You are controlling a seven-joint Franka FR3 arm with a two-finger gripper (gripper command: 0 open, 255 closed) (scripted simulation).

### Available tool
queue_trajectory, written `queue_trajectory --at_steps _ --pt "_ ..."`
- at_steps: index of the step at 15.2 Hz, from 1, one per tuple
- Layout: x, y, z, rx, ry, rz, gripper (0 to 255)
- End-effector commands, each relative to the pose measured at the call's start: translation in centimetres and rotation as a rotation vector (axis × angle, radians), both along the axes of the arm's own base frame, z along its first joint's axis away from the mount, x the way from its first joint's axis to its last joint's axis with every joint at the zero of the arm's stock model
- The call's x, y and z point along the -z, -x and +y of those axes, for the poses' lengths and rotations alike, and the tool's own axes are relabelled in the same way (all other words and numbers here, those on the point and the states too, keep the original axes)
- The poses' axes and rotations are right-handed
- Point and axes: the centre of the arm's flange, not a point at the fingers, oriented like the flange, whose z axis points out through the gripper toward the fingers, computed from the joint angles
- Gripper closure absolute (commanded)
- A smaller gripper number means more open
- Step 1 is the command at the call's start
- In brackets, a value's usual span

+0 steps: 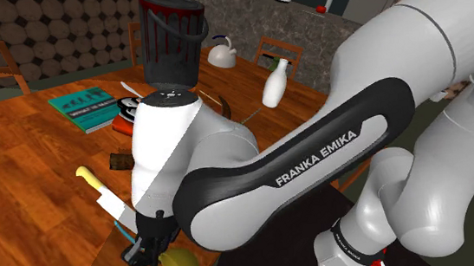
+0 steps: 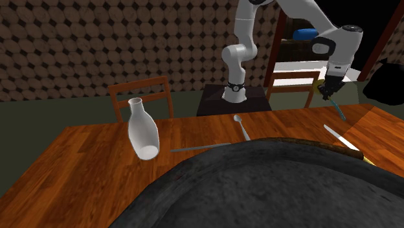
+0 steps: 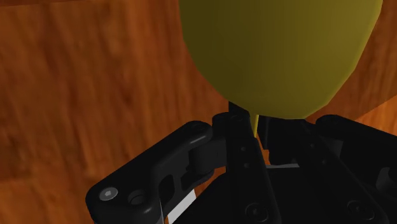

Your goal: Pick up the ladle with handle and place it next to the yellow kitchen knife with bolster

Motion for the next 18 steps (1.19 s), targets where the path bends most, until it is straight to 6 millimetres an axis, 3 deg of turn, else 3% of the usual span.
queue_trajectory --at_steps 1,15,18 --pt "1.0 0.1 0.0 0.0 0.0 0.0 255" --pt "8.4 0.1 0.0 0.0 0.0 0.0 255" --pt "8.8 0.1 0.0 0.0 0.0 0.0 255"
